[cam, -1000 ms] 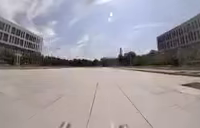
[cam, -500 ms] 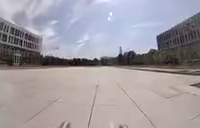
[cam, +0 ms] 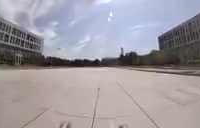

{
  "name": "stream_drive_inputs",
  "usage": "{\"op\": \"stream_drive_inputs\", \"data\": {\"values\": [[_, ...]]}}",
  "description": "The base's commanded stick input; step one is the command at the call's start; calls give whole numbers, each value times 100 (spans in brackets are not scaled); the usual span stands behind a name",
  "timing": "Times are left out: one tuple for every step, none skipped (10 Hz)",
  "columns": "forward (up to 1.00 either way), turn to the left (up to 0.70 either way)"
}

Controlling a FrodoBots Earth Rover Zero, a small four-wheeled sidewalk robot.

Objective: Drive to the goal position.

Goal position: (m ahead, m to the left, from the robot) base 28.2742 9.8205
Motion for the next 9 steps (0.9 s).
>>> {"op": "stream_drive_inputs", "data": {"values": [[70, 0], [70, 0], [70, 0], [70, 0], [70, 0], [70, 0], [70, 0], [70, 0], [70, 0]]}}
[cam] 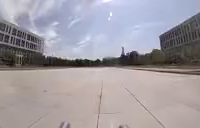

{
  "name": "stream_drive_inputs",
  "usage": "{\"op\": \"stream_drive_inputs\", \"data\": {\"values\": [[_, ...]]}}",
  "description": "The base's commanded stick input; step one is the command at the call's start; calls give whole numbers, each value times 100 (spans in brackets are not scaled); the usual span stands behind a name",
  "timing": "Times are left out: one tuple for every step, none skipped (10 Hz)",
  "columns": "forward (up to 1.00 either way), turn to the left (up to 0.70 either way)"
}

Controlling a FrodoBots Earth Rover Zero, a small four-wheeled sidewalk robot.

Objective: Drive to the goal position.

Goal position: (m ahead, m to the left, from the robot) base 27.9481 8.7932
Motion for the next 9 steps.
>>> {"op": "stream_drive_inputs", "data": {"values": [[70, 0], [70, 0], [70, 0], [70, 0], [70, 0], [70, 0], [70, 0], [70, 0], [70, 0]]}}
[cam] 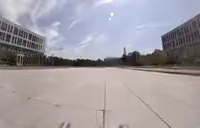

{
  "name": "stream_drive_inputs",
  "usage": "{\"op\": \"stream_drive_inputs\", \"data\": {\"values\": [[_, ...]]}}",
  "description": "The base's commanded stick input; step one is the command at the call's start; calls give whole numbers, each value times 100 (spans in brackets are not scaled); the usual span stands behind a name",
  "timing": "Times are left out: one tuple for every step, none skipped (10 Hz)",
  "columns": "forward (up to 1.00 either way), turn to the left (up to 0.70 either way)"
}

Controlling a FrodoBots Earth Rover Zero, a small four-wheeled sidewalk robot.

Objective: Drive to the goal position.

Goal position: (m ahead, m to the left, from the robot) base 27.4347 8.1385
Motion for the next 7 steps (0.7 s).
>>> {"op": "stream_drive_inputs", "data": {"values": [[70, 0], [70, 0], [70, 0], [70, 0], [70, 0], [70, 0], [70, 0]]}}
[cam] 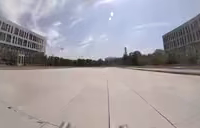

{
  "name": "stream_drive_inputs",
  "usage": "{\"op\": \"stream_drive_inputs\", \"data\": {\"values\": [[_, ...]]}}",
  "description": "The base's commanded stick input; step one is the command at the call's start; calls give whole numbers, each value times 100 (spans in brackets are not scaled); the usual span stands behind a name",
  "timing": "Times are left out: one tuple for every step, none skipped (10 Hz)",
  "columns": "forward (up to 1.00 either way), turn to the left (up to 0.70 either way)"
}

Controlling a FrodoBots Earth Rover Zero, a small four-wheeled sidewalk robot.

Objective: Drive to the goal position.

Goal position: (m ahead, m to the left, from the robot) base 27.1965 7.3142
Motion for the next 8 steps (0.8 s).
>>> {"op": "stream_drive_inputs", "data": {"values": [[70, 0], [70, 0], [70, 0], [70, 0], [70, 0], [70, 0], [70, 0], [70, -11]]}}
